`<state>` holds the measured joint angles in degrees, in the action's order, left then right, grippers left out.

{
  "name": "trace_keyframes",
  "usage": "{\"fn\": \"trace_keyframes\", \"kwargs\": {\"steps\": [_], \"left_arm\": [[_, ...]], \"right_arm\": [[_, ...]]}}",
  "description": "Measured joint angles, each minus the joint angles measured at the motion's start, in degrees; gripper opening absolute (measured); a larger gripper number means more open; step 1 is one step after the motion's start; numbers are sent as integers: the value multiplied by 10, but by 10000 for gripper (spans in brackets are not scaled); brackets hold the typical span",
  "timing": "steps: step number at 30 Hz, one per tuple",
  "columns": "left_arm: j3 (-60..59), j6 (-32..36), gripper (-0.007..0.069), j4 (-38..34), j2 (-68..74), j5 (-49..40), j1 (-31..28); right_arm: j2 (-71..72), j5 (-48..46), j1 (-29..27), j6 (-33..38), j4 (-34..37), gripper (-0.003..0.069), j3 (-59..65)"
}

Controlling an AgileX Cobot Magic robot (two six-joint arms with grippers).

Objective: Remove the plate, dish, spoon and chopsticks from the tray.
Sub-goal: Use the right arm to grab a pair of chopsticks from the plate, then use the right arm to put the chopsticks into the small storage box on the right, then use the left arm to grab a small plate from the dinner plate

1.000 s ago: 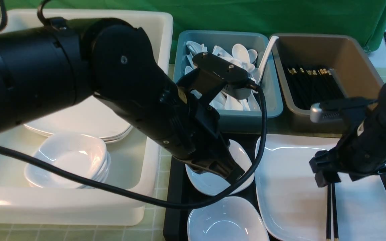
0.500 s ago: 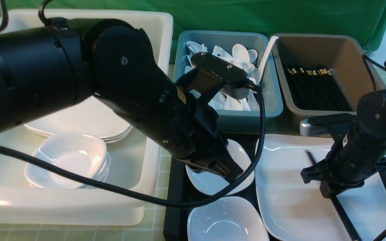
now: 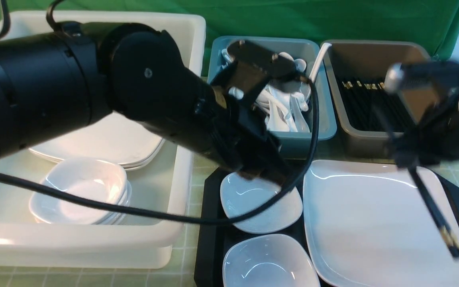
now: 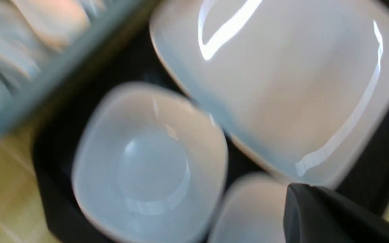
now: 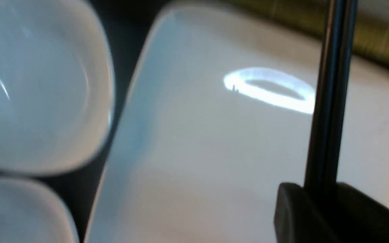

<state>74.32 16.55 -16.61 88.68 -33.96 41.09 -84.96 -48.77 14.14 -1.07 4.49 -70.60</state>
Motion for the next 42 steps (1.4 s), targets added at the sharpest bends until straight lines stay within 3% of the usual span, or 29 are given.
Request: {"fn": "trace_keyframes", "kwargs": {"steps": [6, 11, 21, 27, 28, 30, 32, 33, 35, 38, 42], "left_arm": [[0, 0, -18, -17, 5, 261, 0], [0, 0, -18, -18, 13, 308, 0], [0, -2, -18, 14, 18, 128, 0], [0, -96, -18, 45, 18, -50, 0], [0, -104, -18, 46, 18, -73, 0], [0, -116, -18, 47, 19, -130, 0], [1, -126, -18, 47, 21, -178, 0], [5, -134, -18, 47, 26, -206, 0], [18, -134, -18, 47, 41, -249, 0], [47, -136, -18, 51, 78, -303, 0], [85, -136, -18, 55, 130, -313, 0]], "right_arm": [[-91, 82, -75, 20, -2, 91, -177], [-180, 140, -97, 23, -3, 91, -272], [-351, 242, -103, 22, -4, 114, -336], [-363, 143, -103, 39, -5, 364, -340], [-358, 115, -103, 46, -5, 378, -341], [-342, 44, -103, 66, -6, 344, -343], [-318, -18, -104, 87, -5, 223, -343], [-295, -55, -104, 105, 1, 127, -343], [-256, -99, -104, 128, 18, 43, -332], [-180, -128, -105, 168, 76, 8, -280], [-48, -146, -101, 254, 193, 1, -154]]}}
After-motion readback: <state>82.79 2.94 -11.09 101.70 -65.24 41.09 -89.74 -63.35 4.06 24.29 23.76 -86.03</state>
